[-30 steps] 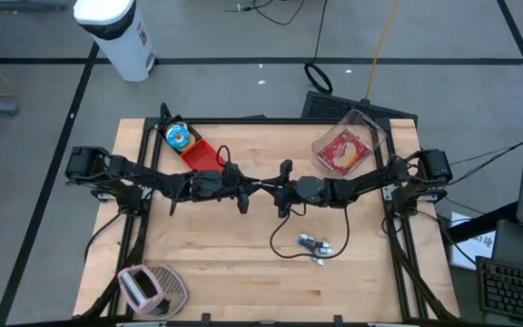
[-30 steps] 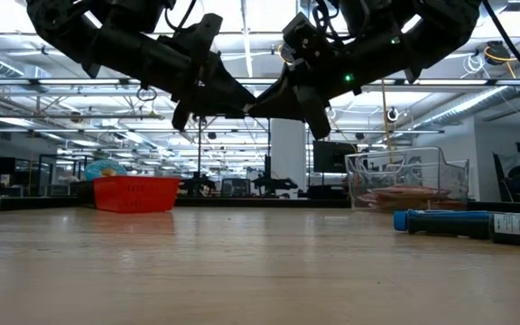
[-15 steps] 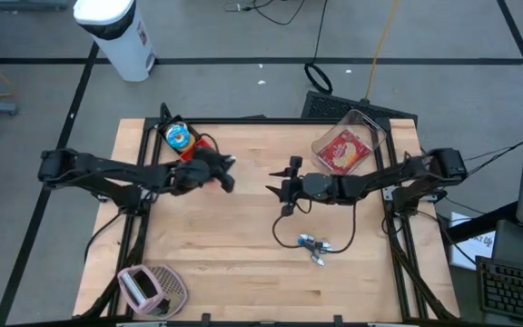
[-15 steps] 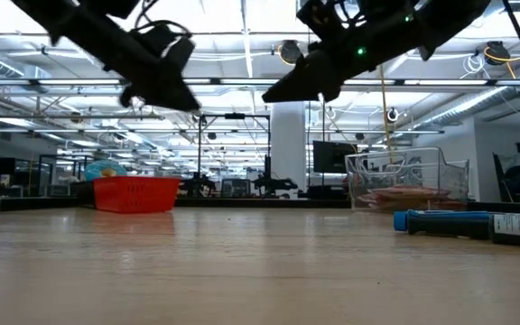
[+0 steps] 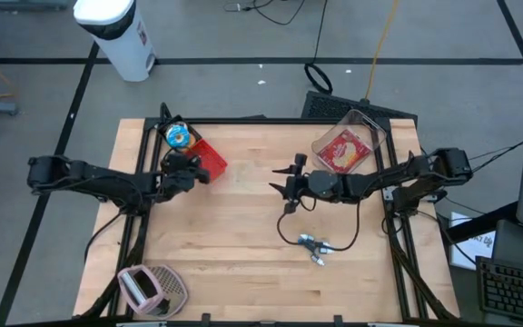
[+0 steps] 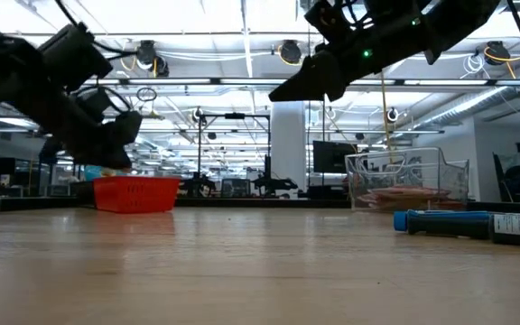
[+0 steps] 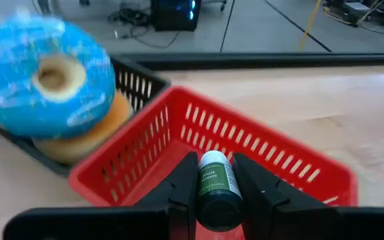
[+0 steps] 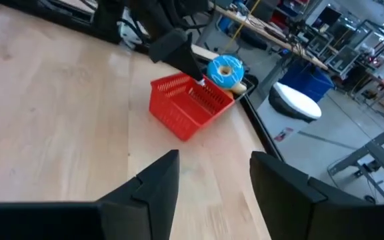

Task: Pick & Place Food Item
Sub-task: Put the top green food coloring bottle into the red bin, then put the green food coloring bottle into the red bin

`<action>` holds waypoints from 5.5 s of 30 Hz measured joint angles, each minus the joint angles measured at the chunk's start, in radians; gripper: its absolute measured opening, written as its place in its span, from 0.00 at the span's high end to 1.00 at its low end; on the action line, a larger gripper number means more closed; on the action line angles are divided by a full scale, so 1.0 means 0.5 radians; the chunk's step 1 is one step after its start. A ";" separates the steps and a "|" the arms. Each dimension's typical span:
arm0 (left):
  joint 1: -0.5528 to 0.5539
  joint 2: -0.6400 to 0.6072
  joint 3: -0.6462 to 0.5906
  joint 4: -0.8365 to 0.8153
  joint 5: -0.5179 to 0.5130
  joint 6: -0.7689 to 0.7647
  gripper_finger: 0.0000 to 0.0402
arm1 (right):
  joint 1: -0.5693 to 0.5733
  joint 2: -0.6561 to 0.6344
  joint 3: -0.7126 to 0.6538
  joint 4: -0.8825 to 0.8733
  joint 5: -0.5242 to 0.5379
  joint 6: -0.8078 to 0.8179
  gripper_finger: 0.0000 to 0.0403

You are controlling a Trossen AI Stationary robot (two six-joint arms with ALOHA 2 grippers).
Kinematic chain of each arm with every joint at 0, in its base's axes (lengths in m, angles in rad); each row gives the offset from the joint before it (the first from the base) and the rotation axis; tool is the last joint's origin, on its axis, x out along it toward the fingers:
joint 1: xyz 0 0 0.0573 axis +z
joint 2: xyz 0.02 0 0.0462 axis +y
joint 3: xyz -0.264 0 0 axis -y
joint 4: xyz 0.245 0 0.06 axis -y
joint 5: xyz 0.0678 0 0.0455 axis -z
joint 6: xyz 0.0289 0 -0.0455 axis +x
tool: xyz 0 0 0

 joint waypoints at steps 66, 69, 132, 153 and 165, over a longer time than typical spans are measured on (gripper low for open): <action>-0.176 0.068 -0.064 1.417 1.223 0.801 0.43 | 1.012 -0.240 -0.037 -1.796 -0.583 1.530 0.38; -0.239 0.068 -0.064 1.444 1.224 0.867 0.38 | 1.070 -0.173 -0.037 -1.840 -0.523 1.571 0.40; -0.290 0.861 0.764 1.288 1.220 1.165 0.36 | 0.187 -0.326 -0.325 -0.261 -0.058 -0.313 0.88; -0.234 1.155 1.076 1.236 1.202 1.183 0.36 | 0.009 -0.032 -0.325 0.550 -0.051 -0.868 0.87; -0.199 1.155 1.075 1.233 1.214 1.084 0.36 | 0.015 -0.031 -0.325 0.608 -0.045 -0.896 0.87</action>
